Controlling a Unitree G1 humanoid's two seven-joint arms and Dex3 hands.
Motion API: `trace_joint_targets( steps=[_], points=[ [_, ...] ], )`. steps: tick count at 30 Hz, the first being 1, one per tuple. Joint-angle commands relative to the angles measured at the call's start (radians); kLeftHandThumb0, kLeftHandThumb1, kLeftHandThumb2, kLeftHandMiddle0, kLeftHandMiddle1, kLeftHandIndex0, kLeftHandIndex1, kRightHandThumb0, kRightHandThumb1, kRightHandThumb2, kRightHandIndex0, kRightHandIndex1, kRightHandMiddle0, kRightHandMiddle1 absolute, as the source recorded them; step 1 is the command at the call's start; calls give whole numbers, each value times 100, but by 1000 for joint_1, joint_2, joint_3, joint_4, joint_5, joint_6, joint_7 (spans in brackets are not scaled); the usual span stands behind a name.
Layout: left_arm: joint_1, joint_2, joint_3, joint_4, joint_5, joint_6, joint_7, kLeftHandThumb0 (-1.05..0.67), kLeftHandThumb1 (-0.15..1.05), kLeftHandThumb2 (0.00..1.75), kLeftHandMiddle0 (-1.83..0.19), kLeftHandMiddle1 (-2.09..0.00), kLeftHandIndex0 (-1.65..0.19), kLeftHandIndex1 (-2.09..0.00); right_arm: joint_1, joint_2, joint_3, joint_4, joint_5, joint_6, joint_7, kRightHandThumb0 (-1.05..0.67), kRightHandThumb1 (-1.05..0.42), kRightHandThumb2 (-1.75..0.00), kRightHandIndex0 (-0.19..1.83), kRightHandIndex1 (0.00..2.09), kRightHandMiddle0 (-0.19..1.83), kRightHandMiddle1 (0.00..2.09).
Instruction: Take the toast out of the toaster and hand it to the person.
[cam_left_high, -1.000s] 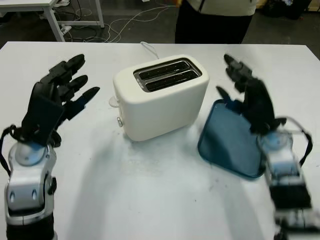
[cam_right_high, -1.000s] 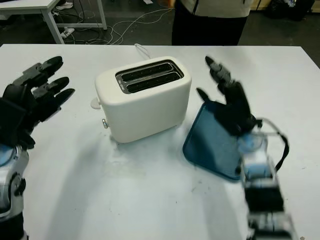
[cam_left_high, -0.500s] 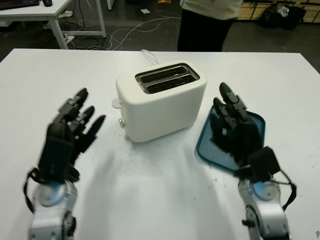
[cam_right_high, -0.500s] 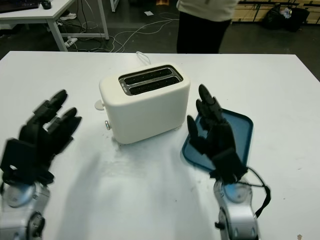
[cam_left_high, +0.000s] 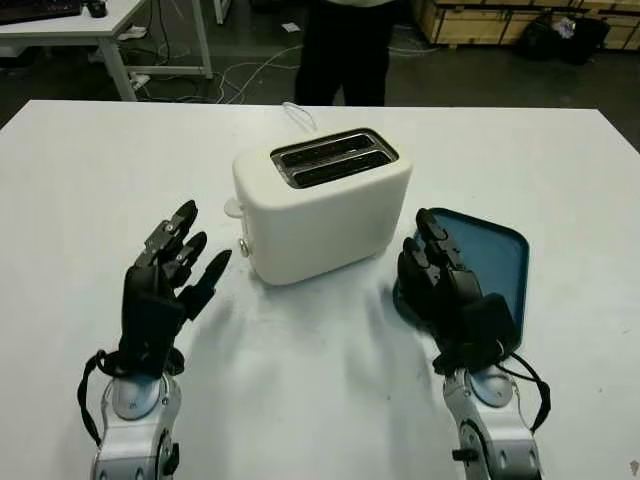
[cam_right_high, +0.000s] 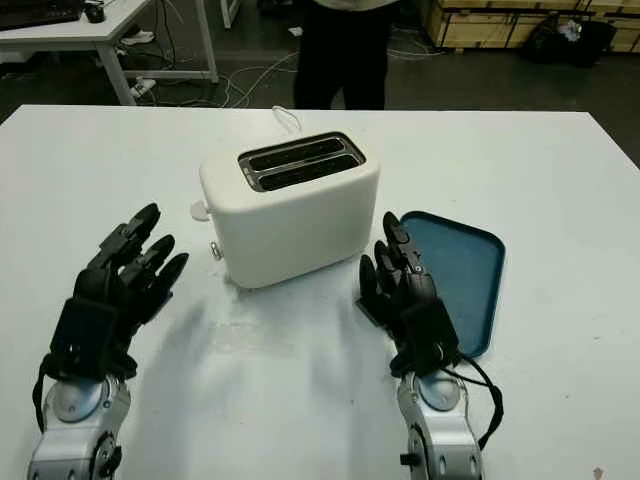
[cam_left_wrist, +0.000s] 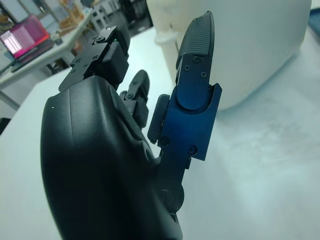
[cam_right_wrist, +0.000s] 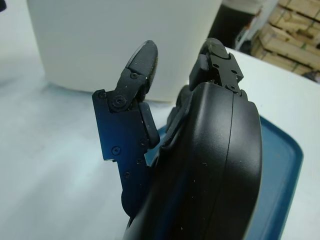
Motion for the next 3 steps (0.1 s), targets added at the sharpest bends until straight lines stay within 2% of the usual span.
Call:
trace_joint_targets(
  steps=[1,3],
  points=[
    [-6,-2,2,-19,1,21,9,-61,92,26,-36,-9,-36,0,-18,6,-12,18,10,-44,0,-41,-92,-79,3,1,4,1],
    [-8,-3,4,-23,2,28,11,-61,92,26,-36,-9,-36,0,-23,6,-18,22,18,-52,4,-42,-92,-78,3,1,5,1]
  ],
)
